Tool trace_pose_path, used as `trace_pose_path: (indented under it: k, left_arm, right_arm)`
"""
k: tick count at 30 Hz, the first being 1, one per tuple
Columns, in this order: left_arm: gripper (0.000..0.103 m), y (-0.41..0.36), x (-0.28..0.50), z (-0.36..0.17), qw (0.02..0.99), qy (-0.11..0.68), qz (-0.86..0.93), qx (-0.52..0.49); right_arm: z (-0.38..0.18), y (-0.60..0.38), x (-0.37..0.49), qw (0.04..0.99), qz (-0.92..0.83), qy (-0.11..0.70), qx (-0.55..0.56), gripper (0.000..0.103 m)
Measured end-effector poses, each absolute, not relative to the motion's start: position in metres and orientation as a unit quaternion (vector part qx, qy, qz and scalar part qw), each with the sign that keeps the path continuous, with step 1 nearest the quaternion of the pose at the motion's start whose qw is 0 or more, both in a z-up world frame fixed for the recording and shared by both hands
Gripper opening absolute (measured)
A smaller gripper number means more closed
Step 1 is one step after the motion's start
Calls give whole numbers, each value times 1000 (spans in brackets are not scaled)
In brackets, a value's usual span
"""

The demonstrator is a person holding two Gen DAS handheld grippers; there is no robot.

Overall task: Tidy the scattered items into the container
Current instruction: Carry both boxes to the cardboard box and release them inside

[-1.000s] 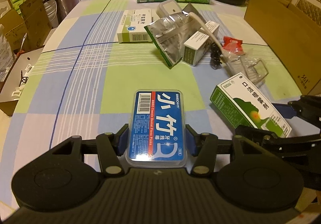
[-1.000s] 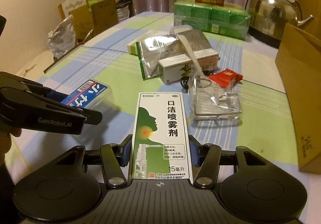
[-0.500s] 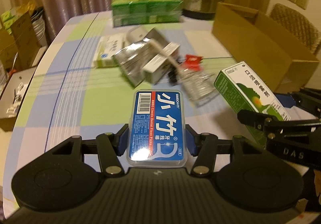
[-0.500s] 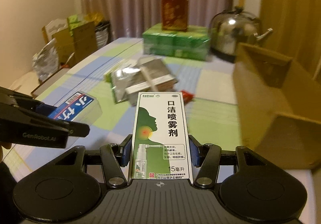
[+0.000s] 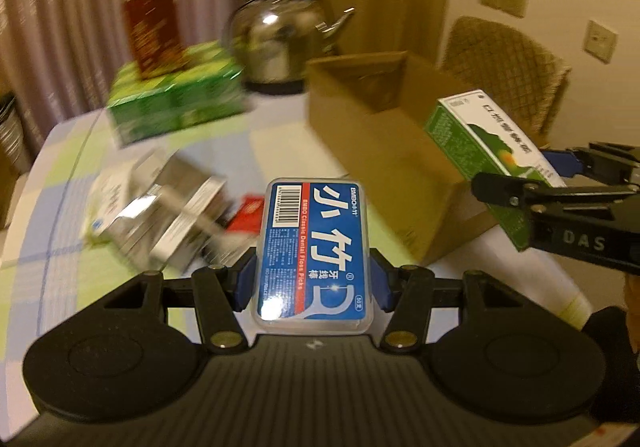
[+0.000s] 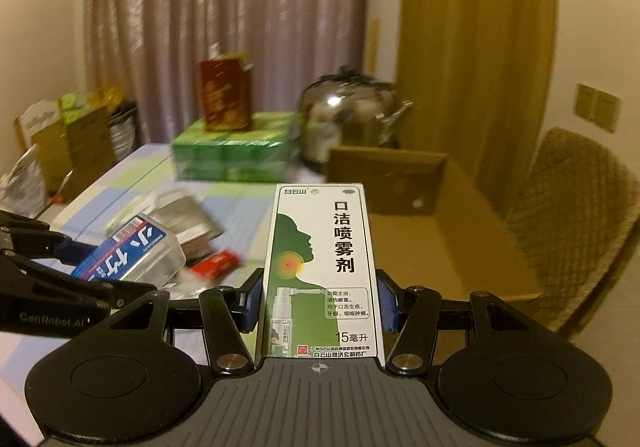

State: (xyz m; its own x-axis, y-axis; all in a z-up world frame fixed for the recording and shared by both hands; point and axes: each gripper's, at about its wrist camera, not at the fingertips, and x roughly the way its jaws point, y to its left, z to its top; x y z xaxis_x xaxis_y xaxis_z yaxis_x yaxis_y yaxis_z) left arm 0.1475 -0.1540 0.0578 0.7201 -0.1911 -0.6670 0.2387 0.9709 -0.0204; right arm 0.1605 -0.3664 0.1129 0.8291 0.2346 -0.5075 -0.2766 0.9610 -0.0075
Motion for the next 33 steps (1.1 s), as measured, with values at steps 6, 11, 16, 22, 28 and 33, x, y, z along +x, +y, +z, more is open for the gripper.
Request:
trace_pose_path:
  k: [6, 11, 16, 22, 28, 33]
  left_arm:
    - [51, -204, 182, 74, 927, 338, -157, 42]
    - [51, -230, 212, 79, 926, 334, -174, 35]
    - [51, -248, 238, 80, 925, 330, -185, 24]
    - [51, -265, 268, 69, 921, 336, -194, 8]
    - [51, -278, 285, 54, 918, 345, -196, 17]
    - [51, -280, 292, 47, 916, 350, -194, 21]
  right_arm:
    - [127, -414, 181, 965, 89, 244, -38, 53]
    - [133, -444, 203, 967, 68, 242, -33, 53]
    - [130, -460, 229, 967, 63, 246, -25, 53]
    - [116, -466, 257, 964, 59, 261, -18, 53]
    - [101, -477, 270, 960, 53, 274, -8, 53]
    - [95, -482, 275, 959, 51, 280, -4, 53]
